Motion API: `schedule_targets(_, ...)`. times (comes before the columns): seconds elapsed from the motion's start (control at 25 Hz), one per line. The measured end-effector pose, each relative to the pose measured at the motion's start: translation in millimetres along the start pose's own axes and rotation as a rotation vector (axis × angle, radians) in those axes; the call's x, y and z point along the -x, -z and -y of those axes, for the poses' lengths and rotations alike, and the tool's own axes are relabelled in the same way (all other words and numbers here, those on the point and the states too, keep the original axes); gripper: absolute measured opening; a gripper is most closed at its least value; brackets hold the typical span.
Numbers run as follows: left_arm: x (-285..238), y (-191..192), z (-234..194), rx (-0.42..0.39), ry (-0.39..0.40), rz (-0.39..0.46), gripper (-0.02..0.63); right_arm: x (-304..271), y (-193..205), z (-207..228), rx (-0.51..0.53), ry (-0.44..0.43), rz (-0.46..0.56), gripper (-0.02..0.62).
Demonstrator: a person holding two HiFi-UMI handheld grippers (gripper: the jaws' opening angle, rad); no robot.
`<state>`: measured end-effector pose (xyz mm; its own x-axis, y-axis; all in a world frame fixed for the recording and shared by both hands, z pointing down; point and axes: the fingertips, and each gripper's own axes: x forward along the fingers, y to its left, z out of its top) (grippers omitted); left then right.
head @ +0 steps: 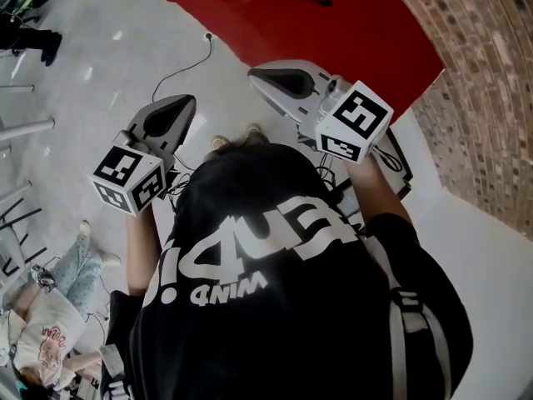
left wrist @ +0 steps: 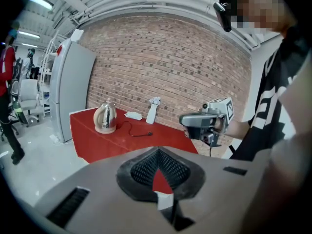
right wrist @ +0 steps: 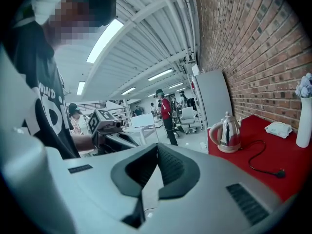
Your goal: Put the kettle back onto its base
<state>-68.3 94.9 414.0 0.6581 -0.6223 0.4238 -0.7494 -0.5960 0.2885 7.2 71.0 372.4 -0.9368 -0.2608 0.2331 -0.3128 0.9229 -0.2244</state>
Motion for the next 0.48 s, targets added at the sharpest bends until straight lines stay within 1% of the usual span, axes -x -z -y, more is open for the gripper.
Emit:
schedule_targets(0.2, -4.1, -1.9, -3.9, 0.005, -0.004, -0.003, 0.008, -0.7, -3.2, -2.7, 0.008, -0.020, 0.028, 0.023)
schedule_targets(0.48, -5.9, -2.8, -3.4, -0.004, -0.005, -0.010, 0.008, 0.8, -1.2, -3.9, 0.002, -0.016, 0.027, 0.022)
